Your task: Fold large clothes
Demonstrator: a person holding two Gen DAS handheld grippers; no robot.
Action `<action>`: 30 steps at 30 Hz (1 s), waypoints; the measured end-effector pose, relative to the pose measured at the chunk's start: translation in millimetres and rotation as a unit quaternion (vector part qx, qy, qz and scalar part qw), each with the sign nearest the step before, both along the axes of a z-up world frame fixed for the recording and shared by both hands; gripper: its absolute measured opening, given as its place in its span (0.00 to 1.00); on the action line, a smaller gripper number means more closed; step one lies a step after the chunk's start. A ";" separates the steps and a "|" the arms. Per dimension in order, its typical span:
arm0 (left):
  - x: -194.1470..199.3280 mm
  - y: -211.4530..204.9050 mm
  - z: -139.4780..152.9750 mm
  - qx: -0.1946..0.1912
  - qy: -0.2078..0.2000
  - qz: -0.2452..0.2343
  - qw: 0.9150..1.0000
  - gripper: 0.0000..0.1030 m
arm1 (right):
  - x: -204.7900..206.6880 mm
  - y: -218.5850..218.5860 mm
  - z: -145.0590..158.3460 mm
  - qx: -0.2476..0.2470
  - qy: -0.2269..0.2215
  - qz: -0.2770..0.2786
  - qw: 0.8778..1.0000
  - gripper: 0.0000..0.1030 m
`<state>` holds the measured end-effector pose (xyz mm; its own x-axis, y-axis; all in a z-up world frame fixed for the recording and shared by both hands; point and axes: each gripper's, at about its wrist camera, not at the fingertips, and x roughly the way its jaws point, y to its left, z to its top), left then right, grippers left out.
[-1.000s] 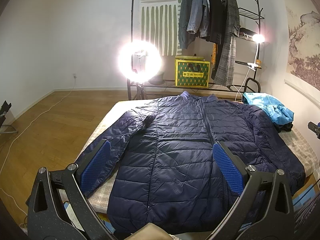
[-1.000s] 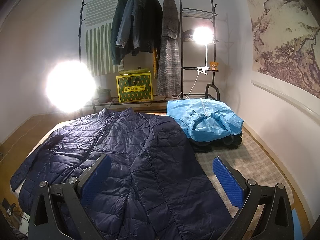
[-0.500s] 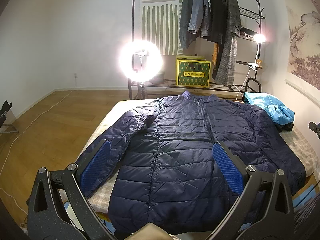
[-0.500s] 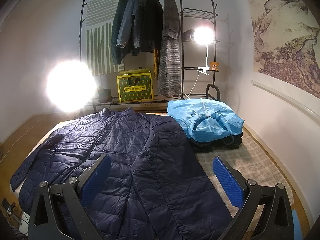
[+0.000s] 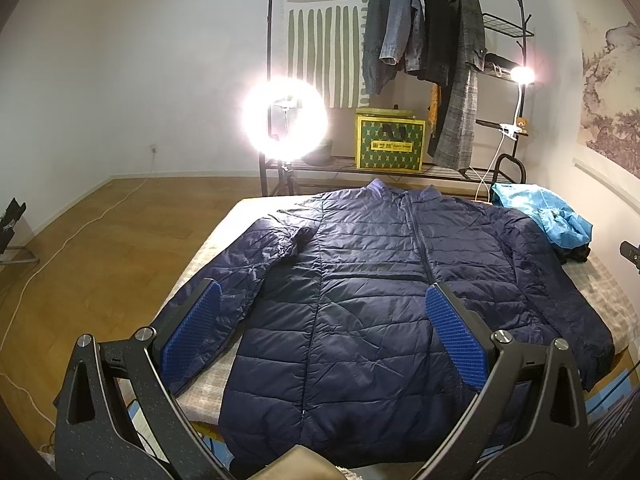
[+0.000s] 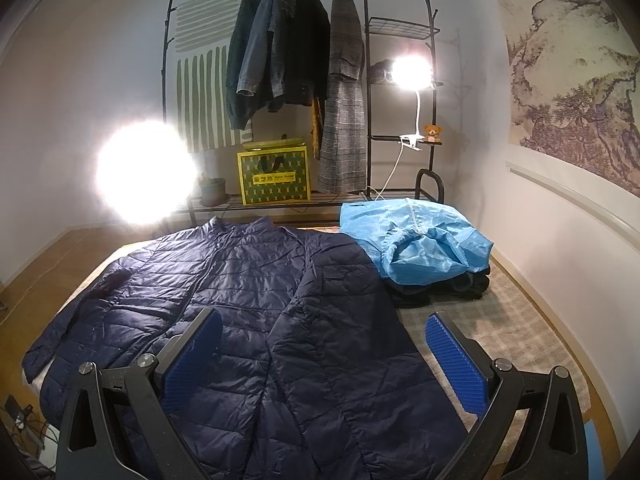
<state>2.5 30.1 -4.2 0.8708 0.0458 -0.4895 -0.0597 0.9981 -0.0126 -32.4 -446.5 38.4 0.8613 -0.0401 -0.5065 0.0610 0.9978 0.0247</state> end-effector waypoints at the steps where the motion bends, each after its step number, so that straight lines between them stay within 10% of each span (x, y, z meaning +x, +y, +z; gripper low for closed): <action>1: 0.1 -2.3 -1.7 0.001 0.001 0.001 1.000 1.00 | -0.3 1.2 -0.1 0.000 0.000 0.001 1.000 1.00; 20: 5.9 46.9 -26.6 -0.056 0.015 0.047 0.997 1.00 | 14.6 41.0 1.7 0.020 -0.005 0.046 0.999 1.00; 30: 30.0 138.7 -79.7 -0.142 0.105 0.143 0.974 0.89 | 35.7 88.2 8.3 0.016 0.003 0.112 0.994 1.00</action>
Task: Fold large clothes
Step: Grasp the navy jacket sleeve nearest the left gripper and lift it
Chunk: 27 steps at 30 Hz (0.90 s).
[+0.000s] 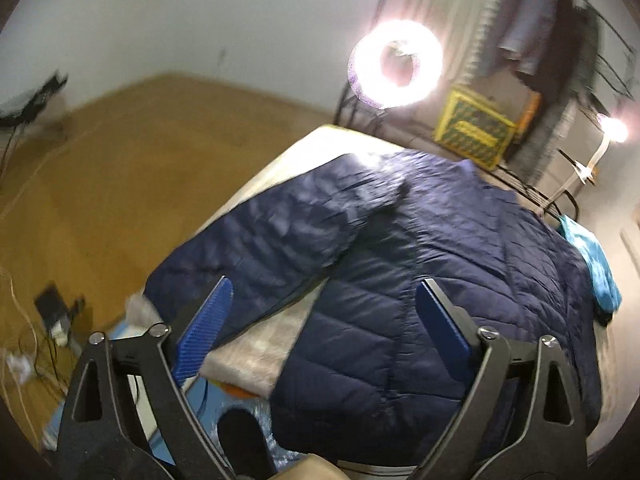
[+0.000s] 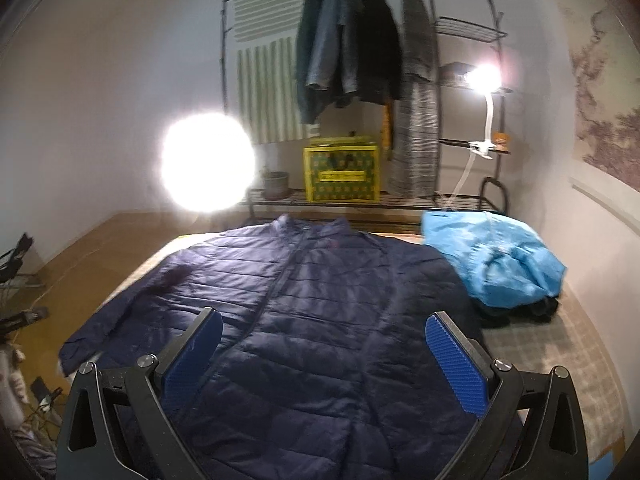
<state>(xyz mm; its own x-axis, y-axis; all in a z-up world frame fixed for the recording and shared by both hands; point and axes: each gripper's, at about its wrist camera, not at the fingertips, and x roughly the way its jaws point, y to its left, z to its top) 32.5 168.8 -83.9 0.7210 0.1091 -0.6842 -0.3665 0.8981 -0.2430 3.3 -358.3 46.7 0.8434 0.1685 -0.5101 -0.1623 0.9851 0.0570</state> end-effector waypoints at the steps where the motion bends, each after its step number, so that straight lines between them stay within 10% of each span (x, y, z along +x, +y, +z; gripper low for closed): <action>1: 1.9 13.0 -7.9 -0.023 0.012 0.016 1.000 0.88 | 3.4 5.3 2.1 0.003 0.000 0.008 1.000 1.00; 11: 15.9 72.7 -78.3 -0.215 0.090 0.108 0.966 0.67 | 29.3 64.5 8.8 -0.016 -0.049 0.072 0.996 1.00; 14: 24.2 71.5 -103.7 -0.292 0.104 0.119 0.943 0.64 | 33.7 75.1 -4.3 -0.027 -0.049 0.091 0.994 1.00; 18: 27.8 73.0 -139.2 -0.410 0.097 0.160 0.892 0.64 | 36.8 77.1 -18.2 -0.046 -0.034 0.098 0.994 1.00; 27: 11.5 80.2 -172.4 -0.504 0.013 0.281 0.817 0.62 | 41.9 67.2 -25.4 -0.039 -0.014 0.095 0.995 1.00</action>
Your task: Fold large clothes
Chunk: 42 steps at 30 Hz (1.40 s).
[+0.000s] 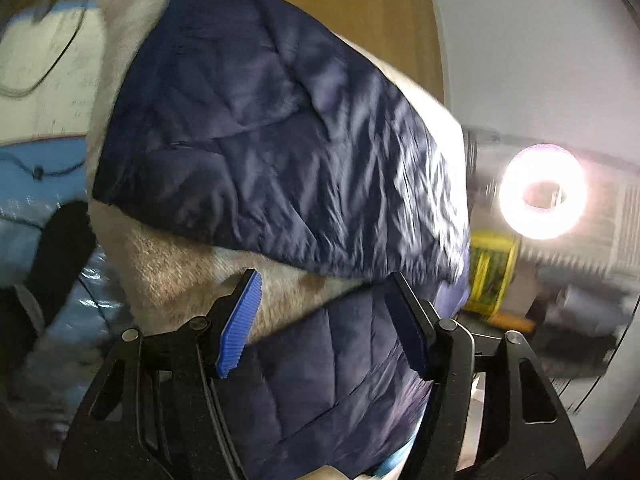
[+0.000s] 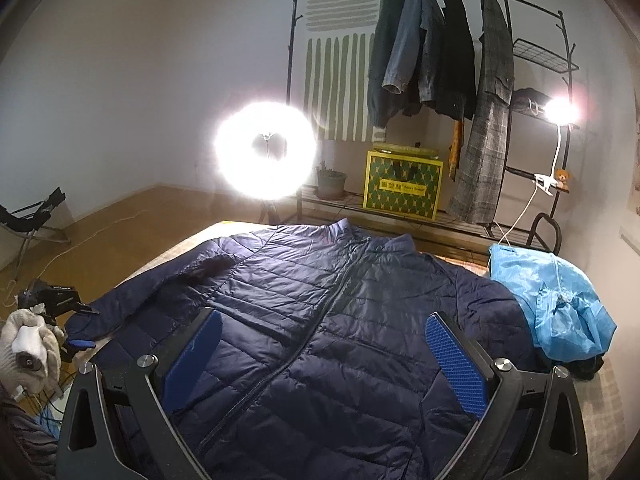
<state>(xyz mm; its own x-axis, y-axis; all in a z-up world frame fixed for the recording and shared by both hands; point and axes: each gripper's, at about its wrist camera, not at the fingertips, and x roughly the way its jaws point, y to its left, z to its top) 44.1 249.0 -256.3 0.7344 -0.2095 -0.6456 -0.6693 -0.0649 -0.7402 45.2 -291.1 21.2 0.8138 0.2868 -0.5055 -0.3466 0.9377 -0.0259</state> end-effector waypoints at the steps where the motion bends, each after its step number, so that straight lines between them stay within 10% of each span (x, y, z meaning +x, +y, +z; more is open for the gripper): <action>1: -2.7 -1.2 -3.6 -0.002 -0.009 0.019 1.000 0.61 | 1.5 -0.7 -1.8 0.000 0.004 -0.002 1.000 1.00; 7: -0.7 -4.9 -3.9 0.053 -0.033 0.072 0.995 0.46 | 5.9 -0.4 -8.4 -0.004 0.018 -0.006 1.000 1.00; 12: 0.9 2.2 -9.7 0.074 -0.019 0.073 0.994 0.09 | 6.4 1.3 -10.8 -0.011 0.020 -0.005 1.000 1.00; 20: 5.3 1.5 19.3 0.217 0.004 0.018 0.976 0.02 | 5.6 -1.0 -11.3 -0.012 0.026 -0.005 1.000 1.00; 25: 28.8 -23.1 71.4 0.348 -0.008 -0.035 0.937 0.01 | 8.3 -7.0 -10.8 -0.001 0.034 -0.013 0.999 1.00; 33: 66.9 -67.9 129.9 0.428 -0.057 -0.132 0.892 0.01 | 8.5 -11.6 -10.9 0.000 0.036 -0.022 0.999 1.00; 42: 110.5 -192.0 165.5 0.513 -0.088 -0.314 0.794 0.01 | 17.7 -17.6 -7.2 0.005 0.034 -0.037 0.999 1.00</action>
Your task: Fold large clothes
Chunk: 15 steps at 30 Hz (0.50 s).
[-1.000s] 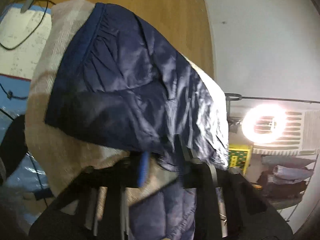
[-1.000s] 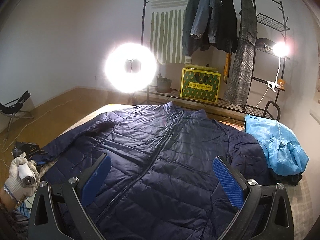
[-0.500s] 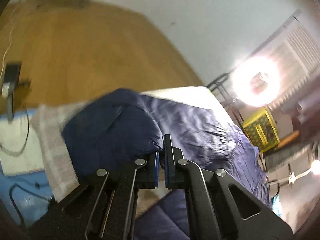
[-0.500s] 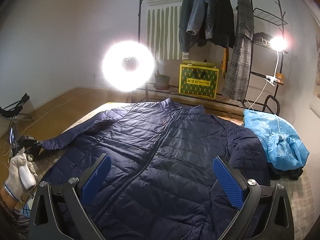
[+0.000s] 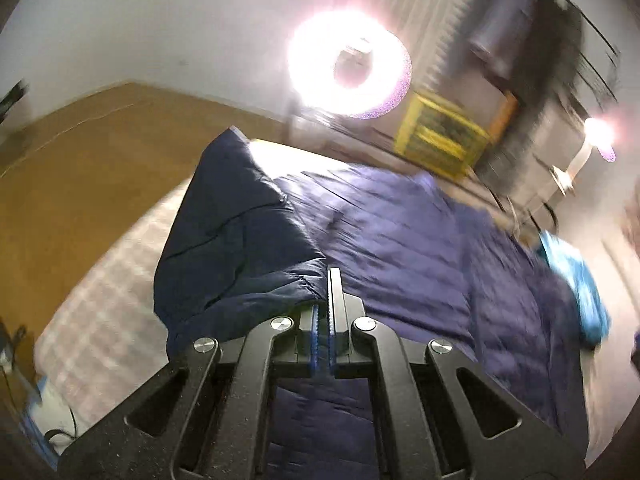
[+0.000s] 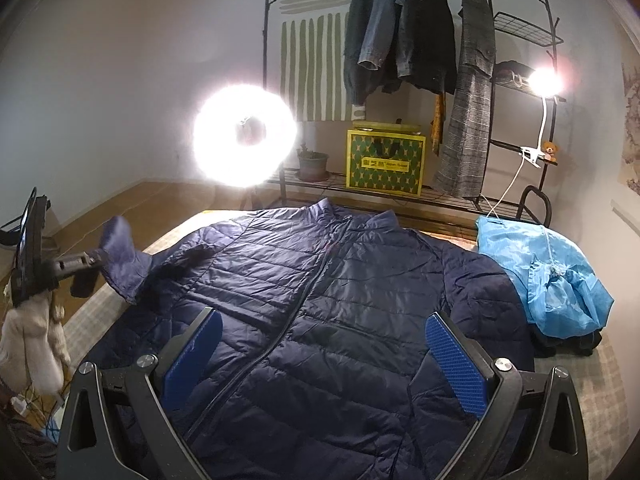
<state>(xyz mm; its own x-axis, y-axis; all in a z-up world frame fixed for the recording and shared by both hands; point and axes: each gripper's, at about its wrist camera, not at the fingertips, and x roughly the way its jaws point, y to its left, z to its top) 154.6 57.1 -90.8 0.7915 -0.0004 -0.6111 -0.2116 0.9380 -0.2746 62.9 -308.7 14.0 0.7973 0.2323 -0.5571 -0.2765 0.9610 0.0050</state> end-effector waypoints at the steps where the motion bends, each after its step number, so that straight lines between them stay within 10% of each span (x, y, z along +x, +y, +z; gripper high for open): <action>1: 13.6 -17.9 -5.8 0.001 0.007 -0.019 1.000 0.01 | 2.6 0.2 -0.2 0.000 0.000 -0.002 1.000 1.00; 15: 34.8 -98.3 -48.2 -0.039 0.078 -0.122 0.989 0.01 | 61.0 -0.4 -31.1 0.090 0.111 0.018 0.990 0.95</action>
